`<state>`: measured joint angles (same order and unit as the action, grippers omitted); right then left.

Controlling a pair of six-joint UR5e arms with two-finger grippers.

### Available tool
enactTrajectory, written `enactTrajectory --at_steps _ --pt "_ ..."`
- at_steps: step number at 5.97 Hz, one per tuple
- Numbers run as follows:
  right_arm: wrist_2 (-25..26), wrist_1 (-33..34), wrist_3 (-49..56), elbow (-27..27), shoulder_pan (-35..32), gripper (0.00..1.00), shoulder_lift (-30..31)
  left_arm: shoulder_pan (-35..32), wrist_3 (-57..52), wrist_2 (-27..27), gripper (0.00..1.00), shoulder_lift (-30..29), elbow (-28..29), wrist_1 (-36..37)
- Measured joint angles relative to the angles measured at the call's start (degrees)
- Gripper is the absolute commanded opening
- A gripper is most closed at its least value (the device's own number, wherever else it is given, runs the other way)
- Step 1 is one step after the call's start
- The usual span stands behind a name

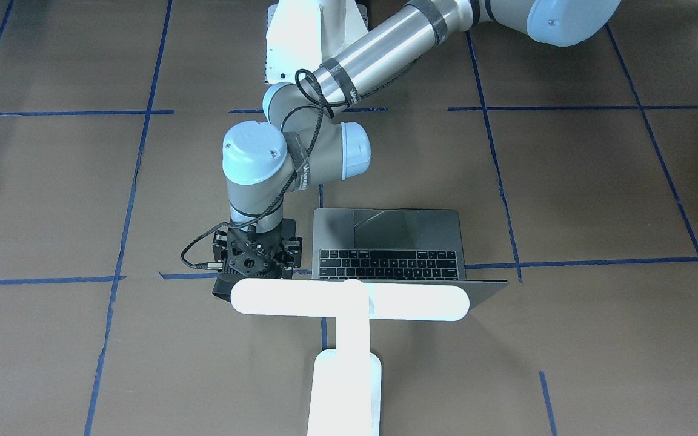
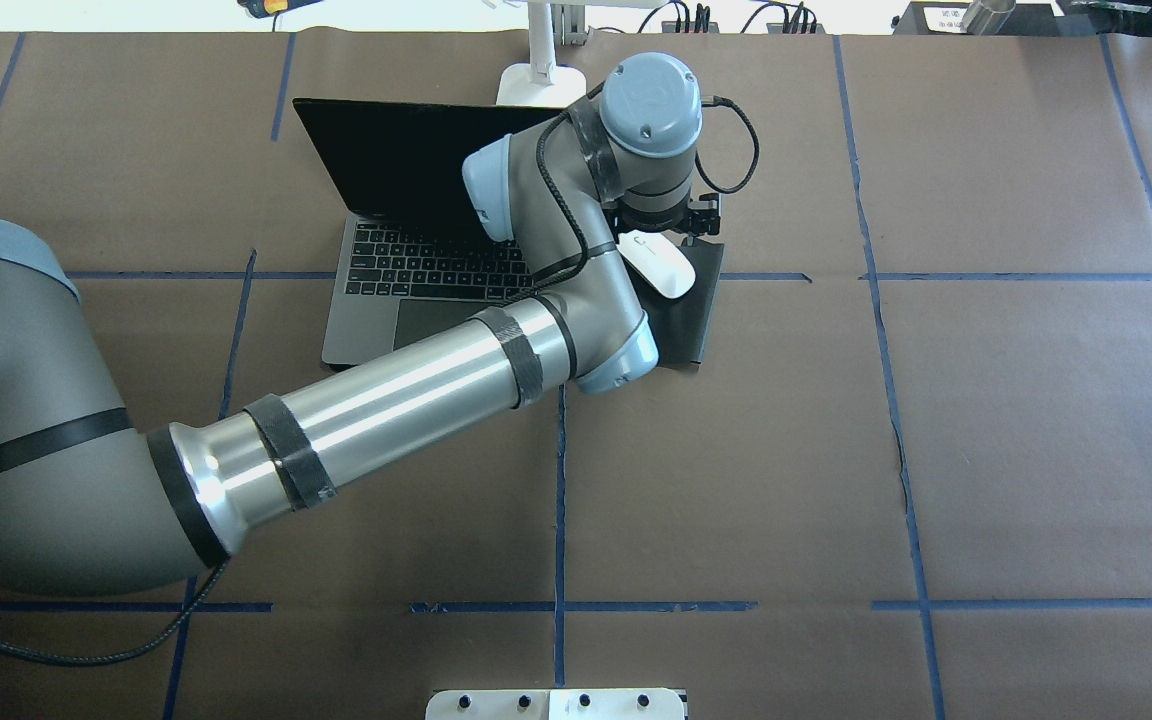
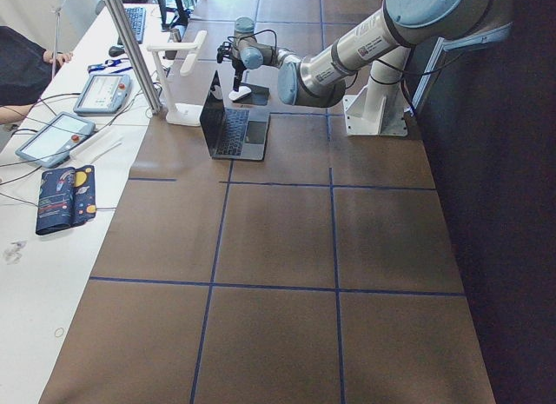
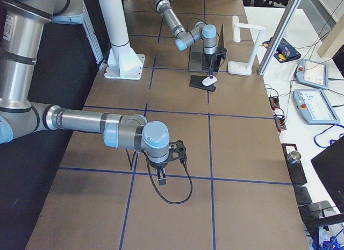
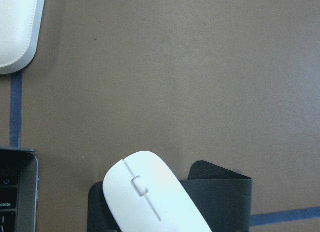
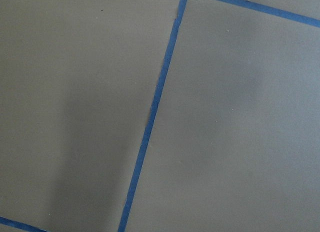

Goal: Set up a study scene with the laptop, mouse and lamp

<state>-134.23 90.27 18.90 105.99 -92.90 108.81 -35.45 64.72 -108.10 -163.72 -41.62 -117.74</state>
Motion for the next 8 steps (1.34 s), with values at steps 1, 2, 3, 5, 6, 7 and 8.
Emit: enactTrajectory --at_steps 1,2,3,5,6,7,8 --pt "0.0 0.0 0.0 0.0 0.0 1.0 0.0 -1.5 -0.1 -4.5 1.0 5.5 -7.5 0.4" --pt "-0.1 -0.1 0.0 0.0 0.0 1.0 0.0 -2.4 -0.2 -7.2 1.0 12.9 -18.6 2.4" --pt "-0.1 -0.1 0.1 0.0 0.0 1.0 0.0 -2.7 -0.3 -8.2 1.0 19.5 -29.0 5.6" --pt "-0.1 -0.2 0.1 0.0 0.0 1.0 0.0 -2.8 -6.5 -9.0 1.0 32.0 -47.8 13.4" --pt "-0.2 -0.2 0.1 0.0 0.0 1.0 0.0 -3.3 -12.5 -9.5 1.0 37.5 -57.1 20.0" --pt "-0.1 -0.2 0.1 0.0 0.0 1.0 0.0 -4.3 -19.3 -9.7 1.0 42.4 -65.5 26.8" --pt "-0.1 -0.1 -0.8 0.0 0.0 1.0 0.0 -6.0 -26.5 -9.7 1.0 48.1 -72.7 31.9"
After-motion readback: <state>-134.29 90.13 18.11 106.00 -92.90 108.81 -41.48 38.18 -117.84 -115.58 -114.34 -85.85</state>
